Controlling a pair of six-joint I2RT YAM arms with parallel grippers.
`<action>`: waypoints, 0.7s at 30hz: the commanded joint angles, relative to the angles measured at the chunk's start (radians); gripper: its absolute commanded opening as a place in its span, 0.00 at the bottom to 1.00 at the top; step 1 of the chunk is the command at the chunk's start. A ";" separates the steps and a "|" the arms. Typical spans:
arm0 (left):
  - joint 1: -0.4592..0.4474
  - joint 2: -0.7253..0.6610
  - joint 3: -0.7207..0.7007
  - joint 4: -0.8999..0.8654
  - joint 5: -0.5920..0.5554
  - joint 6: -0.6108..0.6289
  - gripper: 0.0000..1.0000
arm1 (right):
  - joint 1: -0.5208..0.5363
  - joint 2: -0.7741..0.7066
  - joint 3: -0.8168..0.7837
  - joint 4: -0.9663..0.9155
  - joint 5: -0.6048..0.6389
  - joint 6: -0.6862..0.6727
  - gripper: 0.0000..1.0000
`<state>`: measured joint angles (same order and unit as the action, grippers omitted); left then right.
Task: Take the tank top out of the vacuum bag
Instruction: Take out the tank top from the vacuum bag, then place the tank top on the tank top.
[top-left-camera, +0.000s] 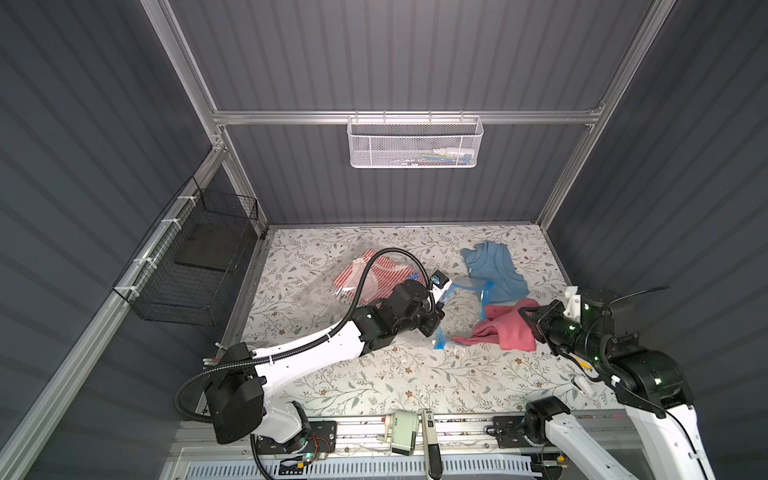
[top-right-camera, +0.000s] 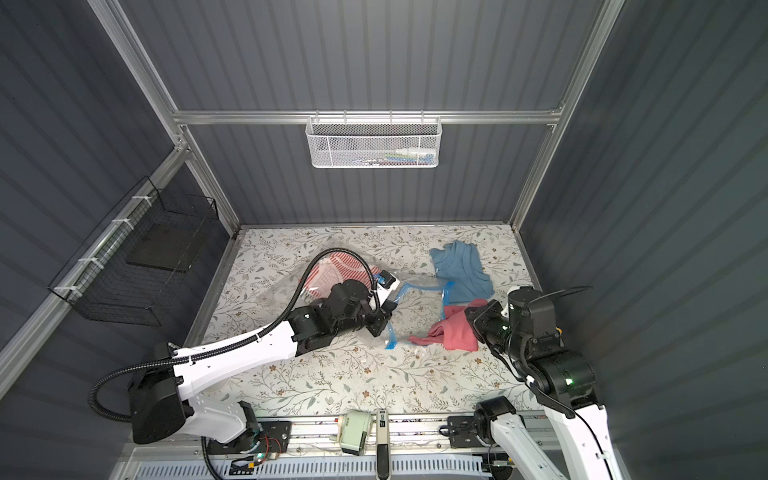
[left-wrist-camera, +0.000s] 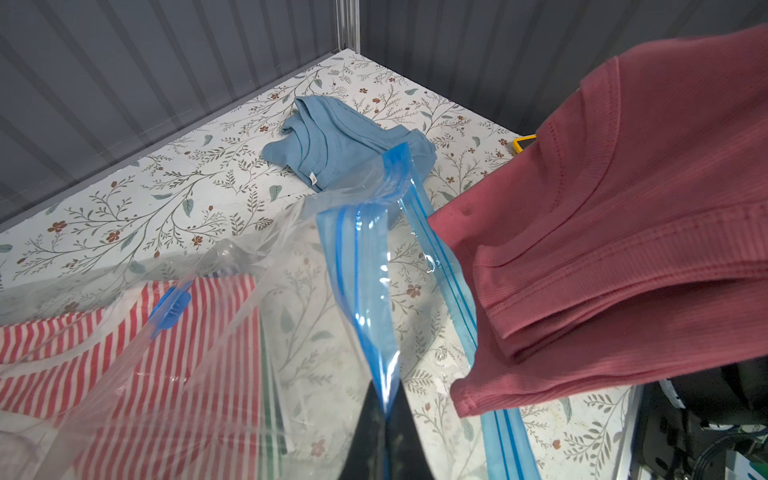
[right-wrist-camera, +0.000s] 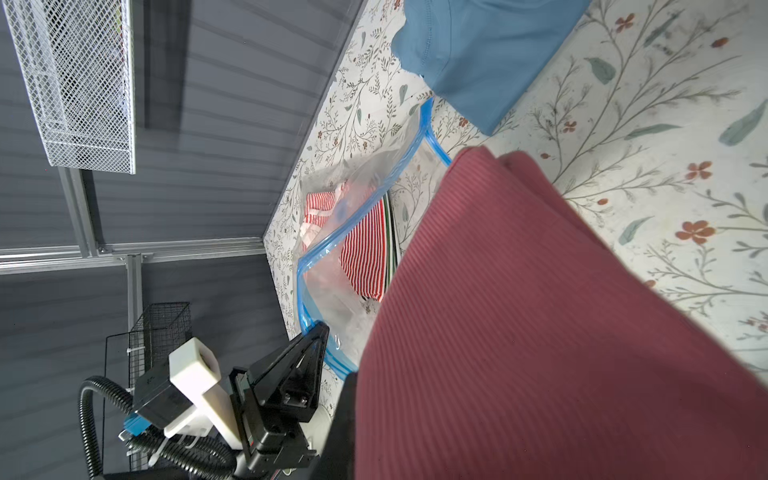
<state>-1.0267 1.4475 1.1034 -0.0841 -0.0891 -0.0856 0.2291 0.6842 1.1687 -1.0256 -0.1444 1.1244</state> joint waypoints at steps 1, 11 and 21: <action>0.004 -0.019 -0.001 0.029 0.001 0.005 0.00 | -0.009 0.024 0.069 -0.026 0.021 -0.032 0.00; 0.004 -0.061 -0.034 0.033 -0.011 -0.003 0.00 | -0.061 0.107 0.264 -0.113 0.022 -0.098 0.00; 0.004 -0.069 -0.048 0.030 -0.028 -0.010 0.00 | -0.178 0.183 0.377 -0.142 -0.062 -0.167 0.00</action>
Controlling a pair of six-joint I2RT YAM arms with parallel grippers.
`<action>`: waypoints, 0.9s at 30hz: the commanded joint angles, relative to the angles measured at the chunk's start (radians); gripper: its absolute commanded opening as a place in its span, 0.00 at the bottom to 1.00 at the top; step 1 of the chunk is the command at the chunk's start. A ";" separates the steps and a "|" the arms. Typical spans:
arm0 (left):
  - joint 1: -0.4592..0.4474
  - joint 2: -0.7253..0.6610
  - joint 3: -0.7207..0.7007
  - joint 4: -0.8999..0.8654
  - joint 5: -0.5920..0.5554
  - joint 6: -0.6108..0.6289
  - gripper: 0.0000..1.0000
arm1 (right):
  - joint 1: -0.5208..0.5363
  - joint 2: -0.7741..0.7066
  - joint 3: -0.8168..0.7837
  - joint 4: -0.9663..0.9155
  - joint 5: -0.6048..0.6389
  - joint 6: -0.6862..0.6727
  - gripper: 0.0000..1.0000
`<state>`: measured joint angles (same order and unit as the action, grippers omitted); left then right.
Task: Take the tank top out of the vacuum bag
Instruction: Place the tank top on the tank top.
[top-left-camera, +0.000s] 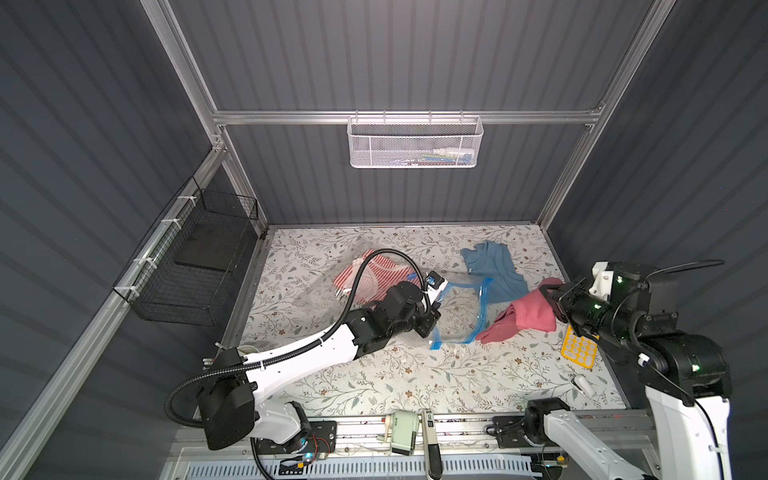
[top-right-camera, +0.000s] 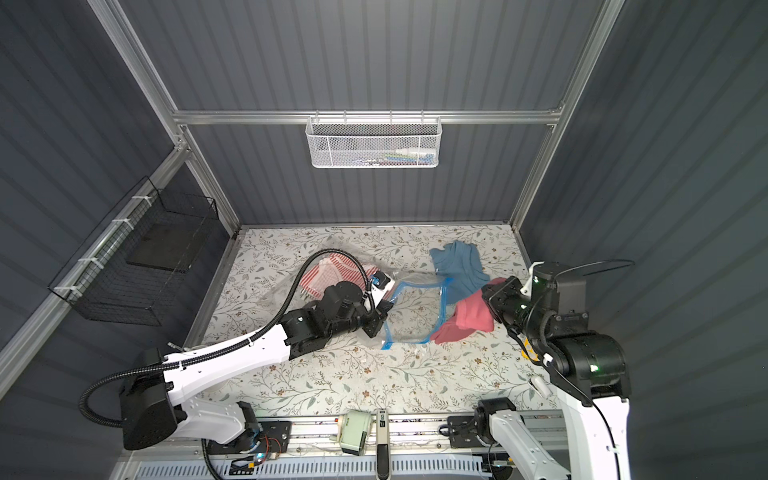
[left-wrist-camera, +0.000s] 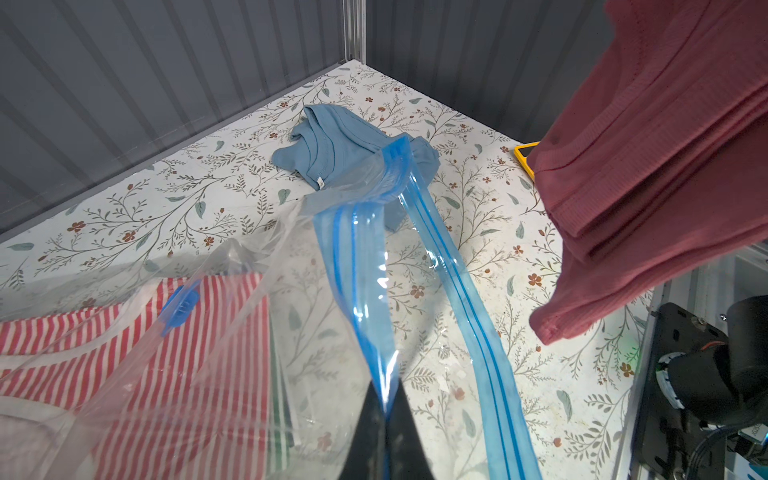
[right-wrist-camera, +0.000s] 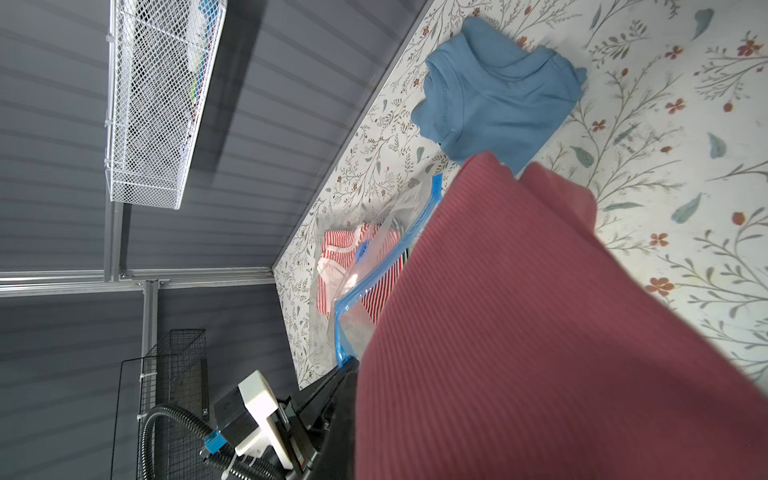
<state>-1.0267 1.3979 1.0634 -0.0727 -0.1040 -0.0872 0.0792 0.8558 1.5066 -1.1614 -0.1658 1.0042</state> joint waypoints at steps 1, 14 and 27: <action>0.004 -0.019 -0.007 0.019 -0.015 -0.006 0.00 | -0.042 0.018 0.047 -0.009 -0.050 -0.053 0.00; 0.004 -0.042 -0.036 -0.008 -0.079 0.006 0.00 | -0.237 0.104 0.035 0.096 -0.212 -0.131 0.00; 0.005 -0.053 -0.038 -0.070 -0.192 0.041 0.00 | -0.308 0.204 -0.025 0.293 -0.251 -0.153 0.00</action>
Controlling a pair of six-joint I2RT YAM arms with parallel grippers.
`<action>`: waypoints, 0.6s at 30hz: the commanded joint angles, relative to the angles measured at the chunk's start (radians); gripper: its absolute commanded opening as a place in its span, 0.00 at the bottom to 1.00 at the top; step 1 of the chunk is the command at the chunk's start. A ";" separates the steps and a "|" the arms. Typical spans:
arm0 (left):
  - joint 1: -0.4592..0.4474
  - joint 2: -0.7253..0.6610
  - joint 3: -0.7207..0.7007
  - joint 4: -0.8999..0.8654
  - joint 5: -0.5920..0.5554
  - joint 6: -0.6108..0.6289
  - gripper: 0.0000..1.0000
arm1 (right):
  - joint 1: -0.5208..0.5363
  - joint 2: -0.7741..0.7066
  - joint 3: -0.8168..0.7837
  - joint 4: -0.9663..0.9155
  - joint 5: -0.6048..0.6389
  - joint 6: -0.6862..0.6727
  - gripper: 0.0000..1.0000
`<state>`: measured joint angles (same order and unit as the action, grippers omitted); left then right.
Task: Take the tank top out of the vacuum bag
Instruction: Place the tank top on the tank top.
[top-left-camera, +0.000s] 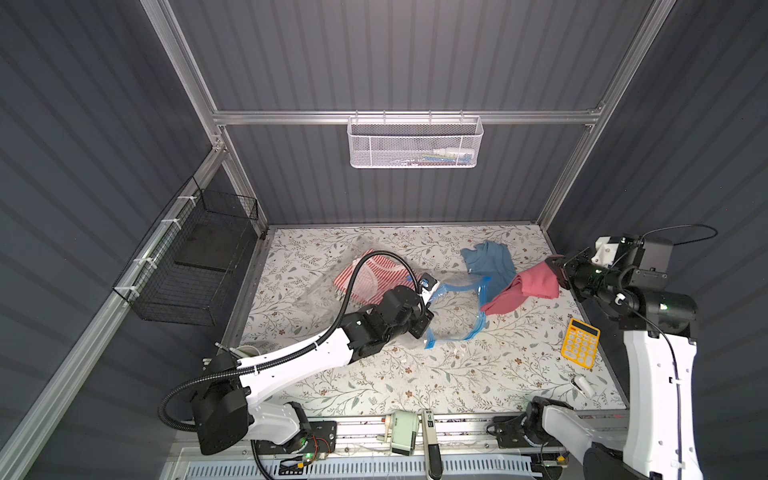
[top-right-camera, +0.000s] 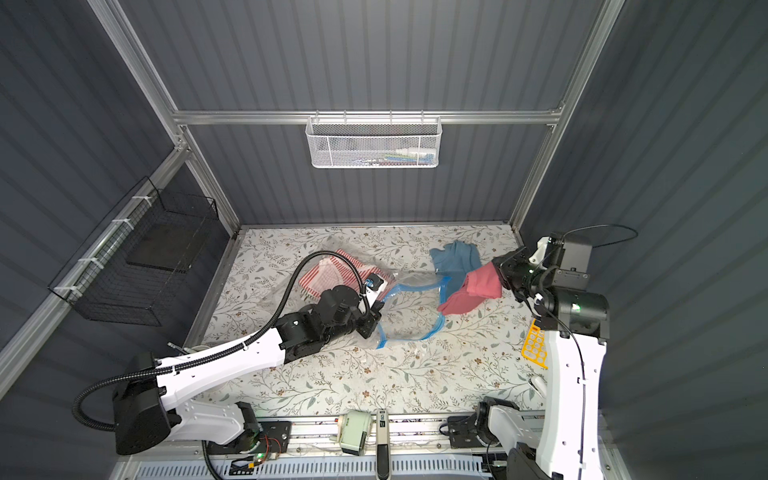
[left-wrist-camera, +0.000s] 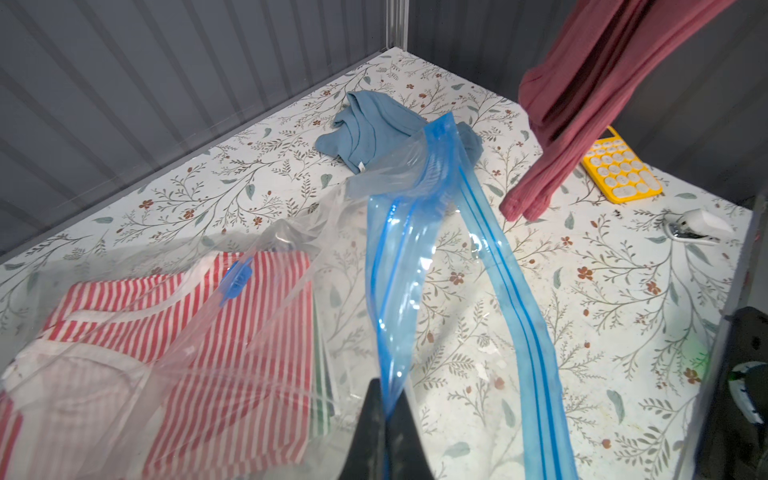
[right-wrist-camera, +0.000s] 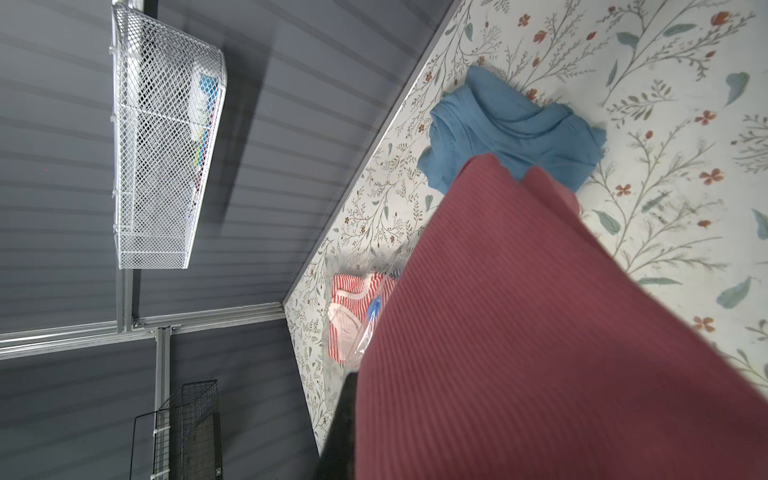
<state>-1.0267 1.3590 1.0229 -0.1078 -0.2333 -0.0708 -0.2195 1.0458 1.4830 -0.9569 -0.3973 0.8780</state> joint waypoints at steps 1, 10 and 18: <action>0.005 -0.014 0.002 -0.038 -0.098 0.020 0.00 | -0.010 0.022 -0.001 0.094 -0.018 -0.033 0.00; 0.032 -0.037 -0.004 -0.121 -0.464 -0.083 0.00 | -0.035 0.066 -0.016 0.157 -0.024 -0.053 0.00; 0.037 -0.060 -0.021 -0.110 -0.473 -0.081 0.00 | -0.036 0.129 -0.100 0.301 -0.002 -0.065 0.00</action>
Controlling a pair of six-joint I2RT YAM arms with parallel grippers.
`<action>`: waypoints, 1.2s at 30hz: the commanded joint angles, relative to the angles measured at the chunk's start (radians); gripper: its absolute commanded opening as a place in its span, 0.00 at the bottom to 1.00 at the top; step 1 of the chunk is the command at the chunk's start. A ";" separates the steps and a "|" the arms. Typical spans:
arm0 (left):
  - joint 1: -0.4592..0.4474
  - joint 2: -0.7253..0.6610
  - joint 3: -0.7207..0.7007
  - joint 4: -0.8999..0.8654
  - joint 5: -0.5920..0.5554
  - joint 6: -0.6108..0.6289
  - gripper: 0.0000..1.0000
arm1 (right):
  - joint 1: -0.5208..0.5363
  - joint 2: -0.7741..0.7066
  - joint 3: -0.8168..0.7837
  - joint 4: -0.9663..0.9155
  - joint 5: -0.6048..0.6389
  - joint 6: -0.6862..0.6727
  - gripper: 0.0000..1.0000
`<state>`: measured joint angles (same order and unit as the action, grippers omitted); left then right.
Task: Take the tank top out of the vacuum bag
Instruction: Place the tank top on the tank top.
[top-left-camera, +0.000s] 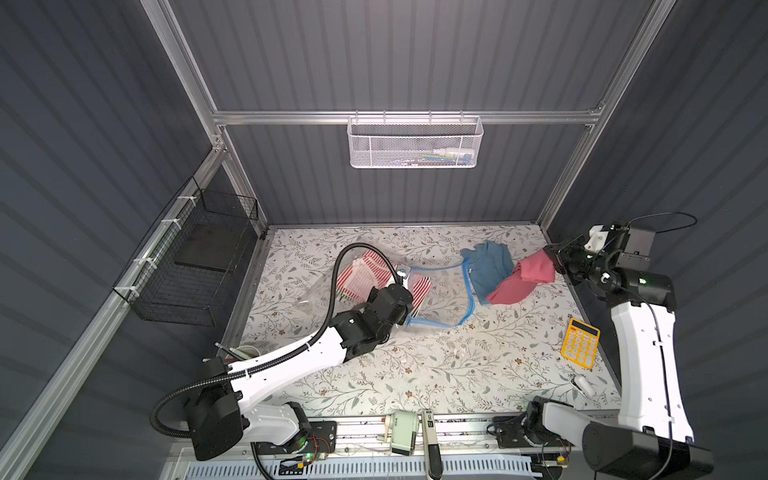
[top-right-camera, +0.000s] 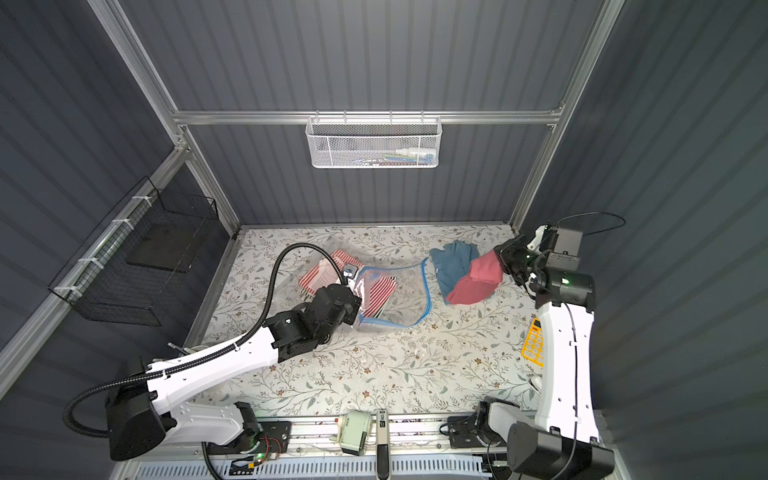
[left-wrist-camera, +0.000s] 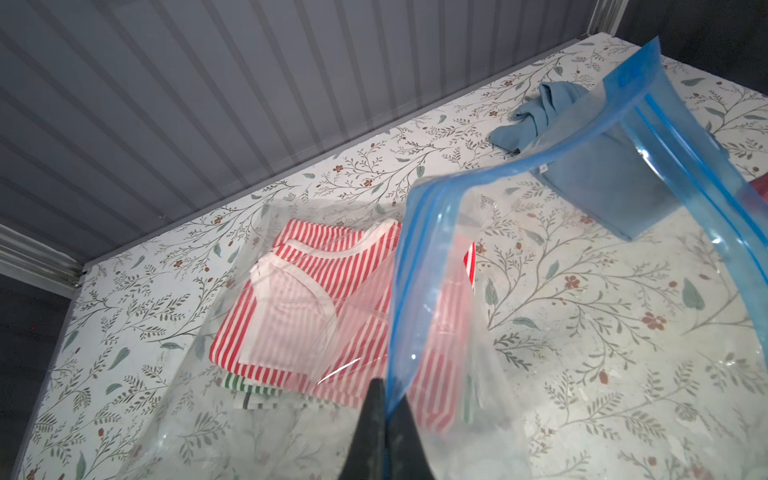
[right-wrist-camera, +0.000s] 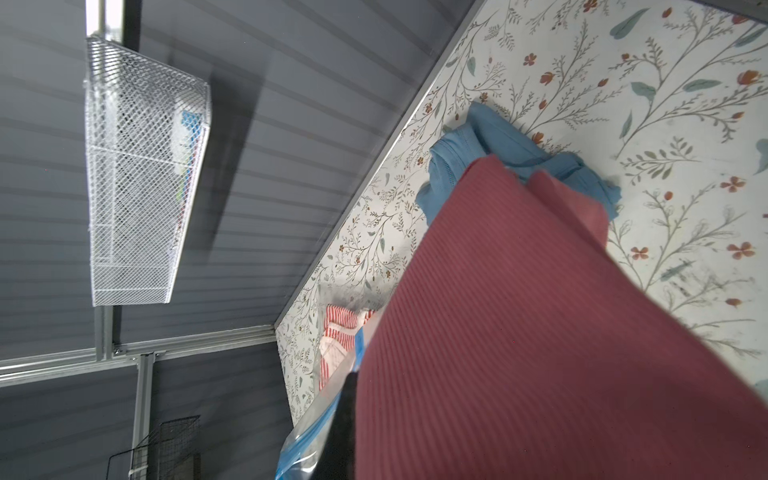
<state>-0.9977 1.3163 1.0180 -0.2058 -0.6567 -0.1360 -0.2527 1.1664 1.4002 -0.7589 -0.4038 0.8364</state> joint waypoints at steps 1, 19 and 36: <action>0.008 -0.017 -0.015 -0.013 -0.049 -0.014 0.00 | -0.003 0.013 -0.026 0.126 0.006 -0.024 0.00; 0.008 0.011 -0.011 0.033 0.068 0.018 0.00 | 0.004 0.241 -0.039 0.482 0.047 -0.003 0.00; 0.022 0.038 -0.048 0.057 0.047 0.022 0.00 | 0.094 0.505 0.186 0.575 0.150 0.008 0.00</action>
<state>-0.9859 1.3396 0.9859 -0.1631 -0.6022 -0.1310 -0.1703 1.6501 1.5372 -0.2405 -0.2832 0.8413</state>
